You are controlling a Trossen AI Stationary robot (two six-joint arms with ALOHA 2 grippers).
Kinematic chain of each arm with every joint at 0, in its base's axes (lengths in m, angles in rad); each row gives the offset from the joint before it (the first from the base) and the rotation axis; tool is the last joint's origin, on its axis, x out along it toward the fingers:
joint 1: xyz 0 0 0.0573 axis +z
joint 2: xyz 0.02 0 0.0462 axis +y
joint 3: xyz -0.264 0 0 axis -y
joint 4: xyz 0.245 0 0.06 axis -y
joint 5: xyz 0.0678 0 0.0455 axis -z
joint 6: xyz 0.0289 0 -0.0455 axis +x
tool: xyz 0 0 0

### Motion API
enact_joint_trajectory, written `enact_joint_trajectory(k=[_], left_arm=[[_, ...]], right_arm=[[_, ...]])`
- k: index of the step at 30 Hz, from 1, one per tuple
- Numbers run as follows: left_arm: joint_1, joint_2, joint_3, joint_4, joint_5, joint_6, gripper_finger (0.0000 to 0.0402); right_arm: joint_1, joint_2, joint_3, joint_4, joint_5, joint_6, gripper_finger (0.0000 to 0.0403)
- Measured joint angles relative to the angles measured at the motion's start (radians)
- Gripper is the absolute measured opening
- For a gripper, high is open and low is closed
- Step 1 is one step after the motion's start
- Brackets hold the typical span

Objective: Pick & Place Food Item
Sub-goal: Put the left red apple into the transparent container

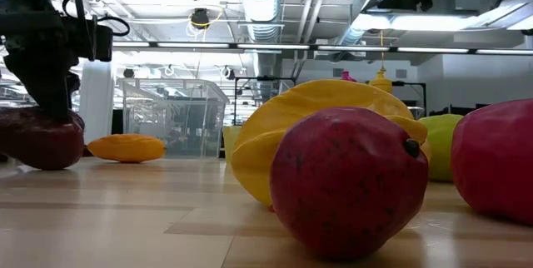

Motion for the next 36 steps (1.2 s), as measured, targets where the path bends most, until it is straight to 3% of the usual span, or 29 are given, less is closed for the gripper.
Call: enact_joint_trajectory(k=[9,14,24,28,36], left_arm=[[0.003,0.001,0.121,0.054,0.001,-0.007,0.0179],[0.026,-0.008,0.184,0.211,-0.006,0.007,0.0179],[0.104,-0.152,0.209,0.800,-0.016,0.286,0.0179],[0.120,-0.216,0.209,0.904,-0.017,0.367,0.0179],[0.120,-0.263,0.209,0.949,-0.019,0.397,0.0179]], right_arm=[[0.081,0.003,0.000,0.014,0.003,0.007,0.0354],[0.112,0.003,0.000,0.071,0.003,0.008,0.0354],[0.213,0.003,0.000,0.220,0.003,0.015,0.0354],[0.265,0.015,0.000,0.227,0.002,0.078,0.0354],[0.355,0.077,0.000,0.225,0.000,0.105,0.0354]])
